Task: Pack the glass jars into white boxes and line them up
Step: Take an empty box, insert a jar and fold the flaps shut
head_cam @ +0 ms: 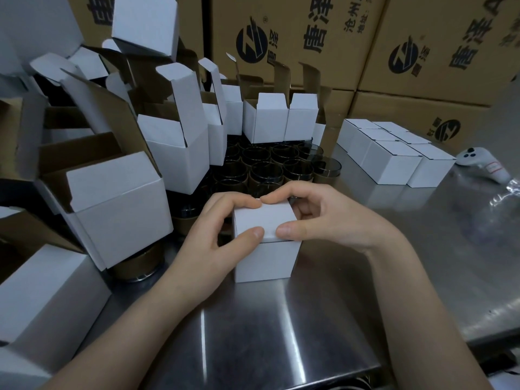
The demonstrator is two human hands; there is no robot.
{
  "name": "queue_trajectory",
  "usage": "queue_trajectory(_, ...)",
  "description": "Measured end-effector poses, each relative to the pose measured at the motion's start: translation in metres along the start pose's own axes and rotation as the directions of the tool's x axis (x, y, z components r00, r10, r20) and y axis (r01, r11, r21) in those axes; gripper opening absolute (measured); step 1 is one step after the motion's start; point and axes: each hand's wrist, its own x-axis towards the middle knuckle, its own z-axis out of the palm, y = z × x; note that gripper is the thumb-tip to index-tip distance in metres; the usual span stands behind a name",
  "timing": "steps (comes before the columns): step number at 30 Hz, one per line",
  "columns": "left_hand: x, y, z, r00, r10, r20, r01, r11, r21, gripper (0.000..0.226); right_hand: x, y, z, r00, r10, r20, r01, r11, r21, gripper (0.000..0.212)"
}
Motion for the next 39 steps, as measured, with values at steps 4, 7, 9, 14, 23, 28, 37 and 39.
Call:
queue_trajectory(4,0.0,0.001,0.0,1.0,0.005,0.018,-0.006,1.0,0.022,0.049,-0.001,0.0,0.0,1.0,-0.001,0.03,0.001,1.0,-0.004,0.044)
queue_trajectory(7,0.0,0.001,0.0,0.999,-0.004,0.033,0.004,1.0,0.018,0.047,-0.001,-0.001,0.0,0.999,0.0,0.037,0.001,1.0,-0.016,0.042)
queue_trajectory(9,0.0,0.001,0.0,0.999,-0.015,0.036,0.014,1.0,0.012,0.04,-0.002,-0.003,0.001,0.999,0.006,0.039,-0.005,1.0,-0.023,0.043)
queue_trajectory(14,0.0,0.003,0.001,0.999,-0.036,0.041,0.036,0.999,-0.007,0.04,-0.001,-0.003,0.001,0.998,0.028,0.063,-0.026,0.999,-0.031,0.046)
queue_trajectory(23,-0.001,0.003,0.0,0.999,-0.029,0.032,0.029,1.0,-0.008,0.042,-0.001,-0.005,0.003,1.0,-0.026,0.007,0.026,0.99,-0.141,0.046)
queue_trajectory(28,-0.001,0.003,0.001,1.0,-0.02,0.014,0.02,1.0,-0.015,0.053,-0.014,-0.009,0.018,0.993,-0.089,-0.071,0.053,0.912,-0.407,0.07)
queue_trajectory(37,-0.004,0.004,0.002,0.997,-0.011,0.077,0.017,0.997,-0.072,0.041,-0.041,-0.009,0.064,0.888,-0.242,-0.391,-0.069,0.771,-0.633,0.074)
queue_trajectory(39,-0.005,0.005,0.002,0.996,-0.008,0.085,0.015,0.997,-0.076,0.042,-0.046,-0.007,0.062,0.88,-0.241,-0.41,-0.058,0.802,-0.594,0.067)
